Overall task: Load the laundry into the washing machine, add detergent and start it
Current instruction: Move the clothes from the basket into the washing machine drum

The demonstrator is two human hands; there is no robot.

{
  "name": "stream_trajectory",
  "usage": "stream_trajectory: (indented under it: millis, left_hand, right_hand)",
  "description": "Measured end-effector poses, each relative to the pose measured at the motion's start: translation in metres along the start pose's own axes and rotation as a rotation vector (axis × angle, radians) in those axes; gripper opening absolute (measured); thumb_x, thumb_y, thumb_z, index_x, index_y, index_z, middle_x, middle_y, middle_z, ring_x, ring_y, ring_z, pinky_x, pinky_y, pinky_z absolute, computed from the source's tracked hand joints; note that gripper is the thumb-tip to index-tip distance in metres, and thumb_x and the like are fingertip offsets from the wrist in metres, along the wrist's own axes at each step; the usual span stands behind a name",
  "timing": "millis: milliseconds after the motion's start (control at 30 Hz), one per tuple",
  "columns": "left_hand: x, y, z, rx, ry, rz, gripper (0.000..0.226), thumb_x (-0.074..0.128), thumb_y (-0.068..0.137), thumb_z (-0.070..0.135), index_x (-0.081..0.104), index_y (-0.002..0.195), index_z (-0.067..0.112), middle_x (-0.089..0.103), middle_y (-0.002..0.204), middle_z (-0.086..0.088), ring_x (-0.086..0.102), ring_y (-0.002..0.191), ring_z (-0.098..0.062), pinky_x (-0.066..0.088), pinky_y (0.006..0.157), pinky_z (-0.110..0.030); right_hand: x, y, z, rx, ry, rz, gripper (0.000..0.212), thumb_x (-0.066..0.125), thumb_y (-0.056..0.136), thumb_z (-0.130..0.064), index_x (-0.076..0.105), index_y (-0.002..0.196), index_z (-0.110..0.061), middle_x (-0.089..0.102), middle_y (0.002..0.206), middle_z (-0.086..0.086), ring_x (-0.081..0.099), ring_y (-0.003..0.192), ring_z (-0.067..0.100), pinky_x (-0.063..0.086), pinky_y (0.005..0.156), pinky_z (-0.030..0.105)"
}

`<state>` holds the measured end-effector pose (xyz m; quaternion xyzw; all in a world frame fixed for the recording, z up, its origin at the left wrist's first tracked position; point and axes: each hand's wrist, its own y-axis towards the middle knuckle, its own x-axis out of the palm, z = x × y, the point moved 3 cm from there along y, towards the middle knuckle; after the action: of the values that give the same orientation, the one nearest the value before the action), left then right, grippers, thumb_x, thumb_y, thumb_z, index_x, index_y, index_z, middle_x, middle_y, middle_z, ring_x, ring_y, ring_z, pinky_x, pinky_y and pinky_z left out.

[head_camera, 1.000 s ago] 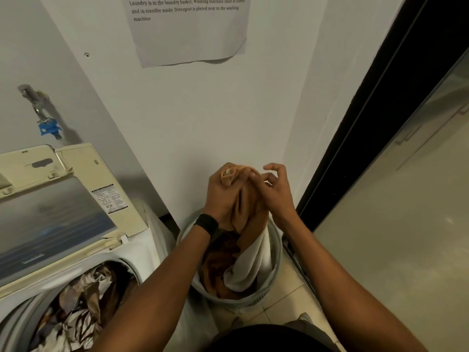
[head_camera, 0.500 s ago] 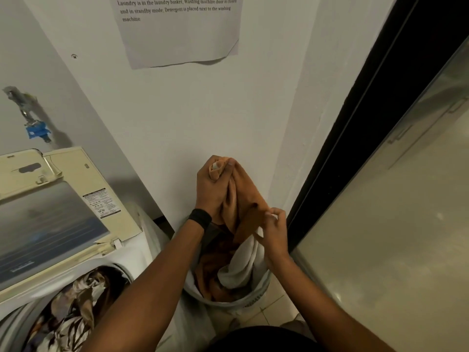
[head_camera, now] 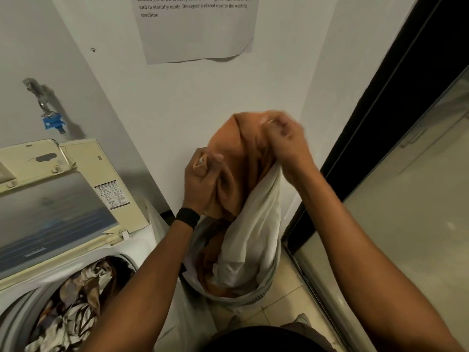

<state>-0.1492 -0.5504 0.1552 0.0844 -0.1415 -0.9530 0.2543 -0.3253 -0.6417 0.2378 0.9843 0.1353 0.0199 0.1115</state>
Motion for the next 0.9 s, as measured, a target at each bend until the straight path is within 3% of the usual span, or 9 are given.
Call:
stream_trajectory:
  millis: [67, 133, 300, 367, 433, 533, 667, 800, 900]
  left_hand:
    - [0.013, -0.004, 0.000, -0.019, -0.070, -0.123, 0.039, 0.069, 0.093, 0.037, 0.061, 0.125, 0.016, 0.071, 0.115, 0.001, 0.068, 0.105, -0.008, 0.055, 0.088, -0.023]
    - [0.026, -0.011, -0.002, -0.091, -0.152, -0.234, 0.051, 0.077, 0.091, 0.027, 0.058, 0.136, 0.012, 0.072, 0.125, -0.006, 0.069, 0.116, -0.021, 0.057, 0.094, -0.032]
    - [0.029, -0.013, -0.013, -0.184, -0.121, -0.140, 0.023, 0.073, 0.095, 0.020, 0.067, 0.107, 0.001, 0.074, 0.102, -0.014, 0.072, 0.096, -0.029, 0.060, 0.086, -0.039]
    - [0.030, -0.010, -0.013, -0.197, -0.116, -0.076, 0.018, 0.070, 0.098, 0.018, 0.064, 0.093, 0.001, 0.070, 0.089, -0.012, 0.067, 0.082, -0.024, 0.057, 0.075, -0.032]
    - [0.033, -0.008, -0.009, -0.188, -0.082, -0.051, 0.019, 0.069, 0.099, 0.018, 0.059, 0.084, 0.011, 0.061, 0.077, -0.001, 0.059, 0.073, -0.014, 0.051, 0.067, -0.026]
    - [0.042, -0.007, -0.008, -0.189, -0.045, -0.082, 0.023, 0.068, 0.099, 0.024, 0.056, 0.082, 0.016, 0.057, 0.072, 0.006, 0.056, 0.068, -0.009, 0.049, 0.065, -0.023]
    - [0.048, -0.010, -0.008, -0.188, -0.033, -0.127, 0.027, 0.069, 0.098, 0.027, 0.055, 0.082, 0.010, 0.058, 0.072, 0.002, 0.057, 0.068, -0.009, 0.051, 0.066, -0.023]
    - [0.042, -0.010, -0.006, -0.179, -0.013, -0.135, 0.025, 0.071, 0.097, 0.027, 0.057, 0.084, 0.010, 0.059, 0.076, -0.006, 0.058, 0.071, -0.013, 0.052, 0.068, -0.024]
    - [0.037, -0.009, -0.004, -0.162, -0.011, -0.181, 0.026, 0.071, 0.097, 0.025, 0.058, 0.085, 0.006, 0.058, 0.076, -0.004, 0.055, 0.069, -0.011, 0.050, 0.066, -0.021]
  right_hand:
    - [0.020, -0.012, 0.025, 0.062, -0.049, -0.148, 0.007, 0.067, 0.097, -0.014, 0.071, 0.097, -0.009, 0.071, 0.080, 0.011, 0.066, 0.074, 0.019, 0.055, 0.074, 0.038]
    - [0.030, -0.027, 0.047, 0.142, -0.012, -0.186, 0.012, 0.071, 0.096, -0.018, 0.073, 0.099, -0.006, 0.075, 0.093, 0.016, 0.072, 0.087, 0.024, 0.057, 0.085, 0.041]
    - [0.019, -0.052, 0.075, 0.148, -0.020, -0.055, 0.018, 0.069, 0.098, -0.020, 0.076, 0.114, -0.014, 0.077, 0.107, 0.001, 0.071, 0.104, 0.015, 0.057, 0.092, 0.030]
    - [0.019, -0.071, 0.086, 0.078, -0.160, 0.061, 0.019, 0.071, 0.097, -0.023, 0.071, 0.116, -0.023, 0.072, 0.108, -0.010, 0.067, 0.100, 0.007, 0.056, 0.085, 0.024]
    - [0.025, -0.097, 0.099, 0.072, -0.201, 0.143, 0.022, 0.074, 0.092, -0.020, 0.061, 0.110, -0.019, 0.065, 0.096, -0.008, 0.063, 0.084, 0.004, 0.053, 0.073, 0.021]
    - [0.035, -0.124, 0.131, 0.169, -0.232, 0.103, 0.026, 0.074, 0.091, -0.015, 0.051, 0.104, -0.013, 0.062, 0.082, 0.001, 0.061, 0.069, 0.006, 0.055, 0.066, 0.024]
    - [0.027, -0.127, 0.168, 0.342, -0.224, 0.174, 0.030, 0.070, 0.096, -0.031, 0.048, 0.116, -0.029, 0.064, 0.109, -0.003, 0.068, 0.098, 0.016, 0.061, 0.084, 0.036]
    - [0.028, -0.120, 0.179, 0.295, -0.191, 0.053, 0.046, 0.063, 0.101, -0.027, 0.043, 0.142, -0.032, 0.055, 0.128, -0.024, 0.058, 0.115, -0.004, 0.052, 0.095, 0.016]
    - [0.035, -0.121, 0.179, 0.369, -0.109, 0.006, 0.030, 0.050, 0.108, -0.033, 0.050, 0.138, -0.035, 0.060, 0.123, -0.025, 0.061, 0.110, -0.007, 0.050, 0.094, 0.017]
